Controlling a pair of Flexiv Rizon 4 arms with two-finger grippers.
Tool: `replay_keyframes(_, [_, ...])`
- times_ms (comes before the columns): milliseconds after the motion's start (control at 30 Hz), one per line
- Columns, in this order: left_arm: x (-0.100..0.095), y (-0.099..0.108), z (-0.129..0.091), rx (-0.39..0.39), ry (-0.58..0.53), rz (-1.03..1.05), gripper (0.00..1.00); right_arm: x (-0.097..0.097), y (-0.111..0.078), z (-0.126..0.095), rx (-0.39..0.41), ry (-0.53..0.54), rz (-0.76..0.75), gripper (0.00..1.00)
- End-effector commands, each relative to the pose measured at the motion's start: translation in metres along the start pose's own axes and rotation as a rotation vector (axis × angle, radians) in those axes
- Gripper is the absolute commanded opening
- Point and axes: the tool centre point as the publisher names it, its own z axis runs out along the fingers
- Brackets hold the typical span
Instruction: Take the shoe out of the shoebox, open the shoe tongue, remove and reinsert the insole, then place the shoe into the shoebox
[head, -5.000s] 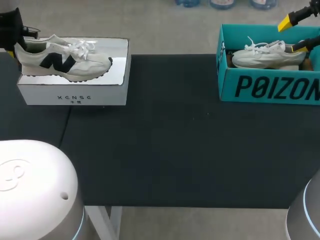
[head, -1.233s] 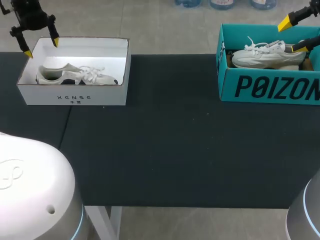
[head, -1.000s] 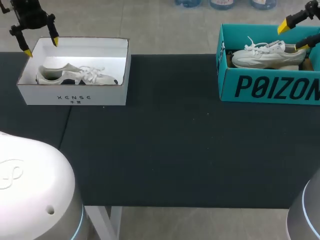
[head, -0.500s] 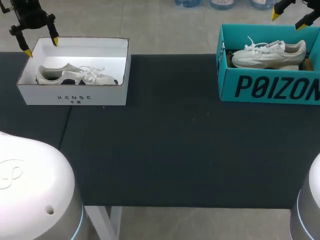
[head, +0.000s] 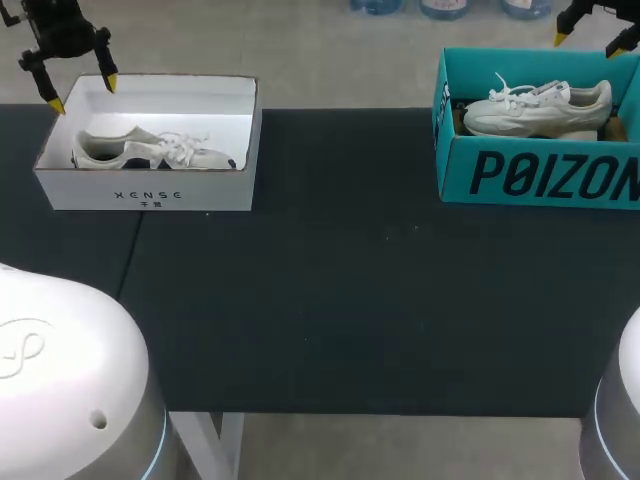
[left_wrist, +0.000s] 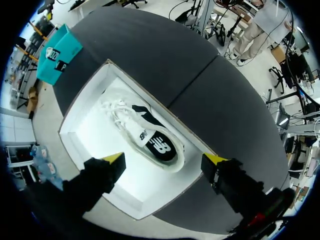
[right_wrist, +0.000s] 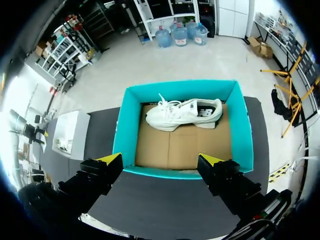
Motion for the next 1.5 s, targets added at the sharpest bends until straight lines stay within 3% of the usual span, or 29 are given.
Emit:
replay_keyframes(33, [0.000,0.001,0.000,0.001,0.002,0.001,1.00,-0.018,0.048,0.038,0.054,-0.074,-0.010,1.00])
replay_keyframes(100, [0.000,0.001,0.000,0.001,0.002,0.001,1.00,-0.031,0.060,0.045,0.040,-0.115,-0.017,1.00])
replay_keyframes(233, [0.000,0.001,0.000,0.001,0.002,0.001,1.00,-0.052,0.076,0.059,0.035,-0.077,-0.032,1.00])
replay_keyframes(400, [0.000,0.001,0.000,0.001,0.002,0.001,1.00,-0.085,0.089,0.075,0.099,-0.154,-0.035,1.00])
replay_keyframes(733, [0.000,0.001,0.000,0.001,0.002,0.001,1.00,-0.127,0.093,0.095,0.215,-0.277,-0.053,1.00])
replay_keyframes(1133, [0.000,0.001,0.000,0.001,0.002,0.001,1.00,-0.136,0.075,0.128,0.315,-0.286,-0.016,1.00])
replay_keyframes(1300, [0.000,0.001,0.000,0.001,0.002,0.001,1.00,-0.141,0.064,0.131,0.252,-0.282,0.000,1.00])
replay_keyframes(1500, [0.000,0.001,0.000,0.001,0.002,0.001,1.00,-0.141,0.064,0.131,0.252,-0.282,0.000,1.00])
